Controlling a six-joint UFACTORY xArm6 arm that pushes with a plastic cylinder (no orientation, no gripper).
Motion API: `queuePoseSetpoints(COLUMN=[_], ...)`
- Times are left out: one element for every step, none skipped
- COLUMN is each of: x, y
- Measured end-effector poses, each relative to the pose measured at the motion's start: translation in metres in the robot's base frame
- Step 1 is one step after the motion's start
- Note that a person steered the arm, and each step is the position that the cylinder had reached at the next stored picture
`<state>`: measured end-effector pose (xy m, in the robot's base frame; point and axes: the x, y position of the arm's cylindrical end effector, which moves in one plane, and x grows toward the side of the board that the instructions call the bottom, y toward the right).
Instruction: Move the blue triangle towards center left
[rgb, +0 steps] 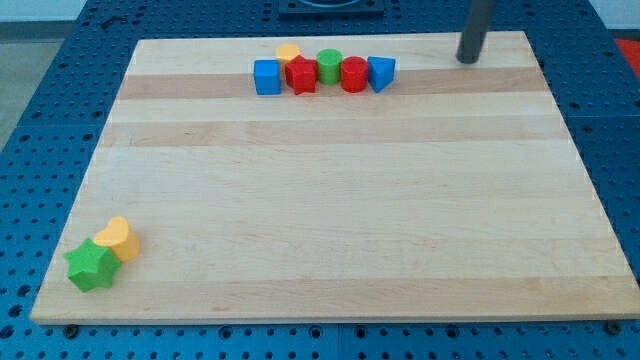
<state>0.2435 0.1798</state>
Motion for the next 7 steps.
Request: queuePoseSetpoints(x=[0.003,0.025,0.062,0.098,0.125,0.147,0.169], y=[-0.047,-0.096,-0.121,-0.144,-0.182,-0.235,-0.283])
